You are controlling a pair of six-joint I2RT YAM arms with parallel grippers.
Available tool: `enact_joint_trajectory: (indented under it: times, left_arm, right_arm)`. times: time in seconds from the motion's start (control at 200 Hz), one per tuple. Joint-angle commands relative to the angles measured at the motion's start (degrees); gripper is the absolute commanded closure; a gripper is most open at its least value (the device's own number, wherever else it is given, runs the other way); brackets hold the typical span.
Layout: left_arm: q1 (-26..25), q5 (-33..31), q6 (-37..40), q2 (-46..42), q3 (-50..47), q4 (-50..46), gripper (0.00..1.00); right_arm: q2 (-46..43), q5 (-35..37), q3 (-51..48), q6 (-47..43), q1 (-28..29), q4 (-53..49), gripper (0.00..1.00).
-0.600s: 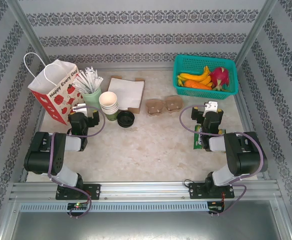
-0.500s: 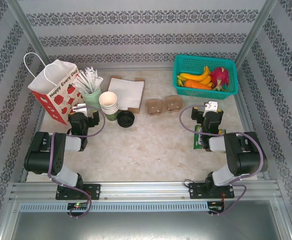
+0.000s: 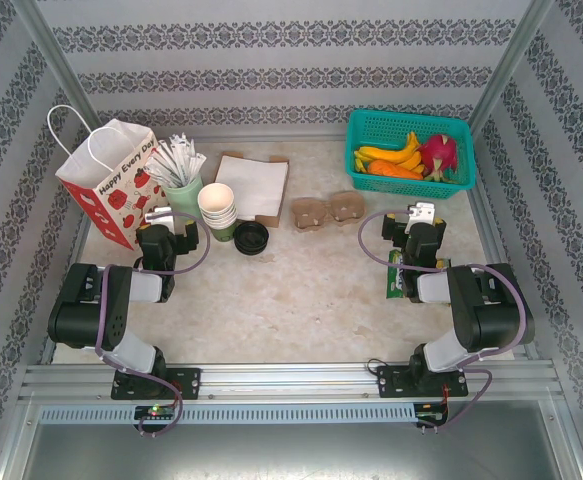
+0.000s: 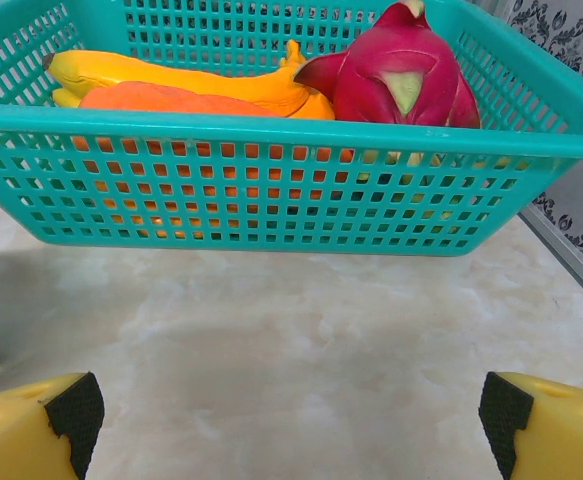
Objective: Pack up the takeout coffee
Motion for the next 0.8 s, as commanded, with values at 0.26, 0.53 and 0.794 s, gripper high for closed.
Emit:
enact_joint_trajectory:
  times: [0.26,0.53,0.794]
  left_arm:
    - [-0.5,-0.4,0.8,-0.1,0.4,0.8,0.01]
    - [-0.5,-0.8,1.4,-7.5,5.1,-14.4,0.01]
    - [-0.6,-9.4,-8.6,-21.4,8.5,-31.3,0.01]
  right_arm:
    - [-1.1,-0.9,0.0,1.5,0.0,0.4,0.02]
    - [-4.4,-0.6,1.9,0.2,0.8,-4.6,0.02]
    - [-17.7,-1.3,10.3,5.7,2.2,-29.1,0.02]
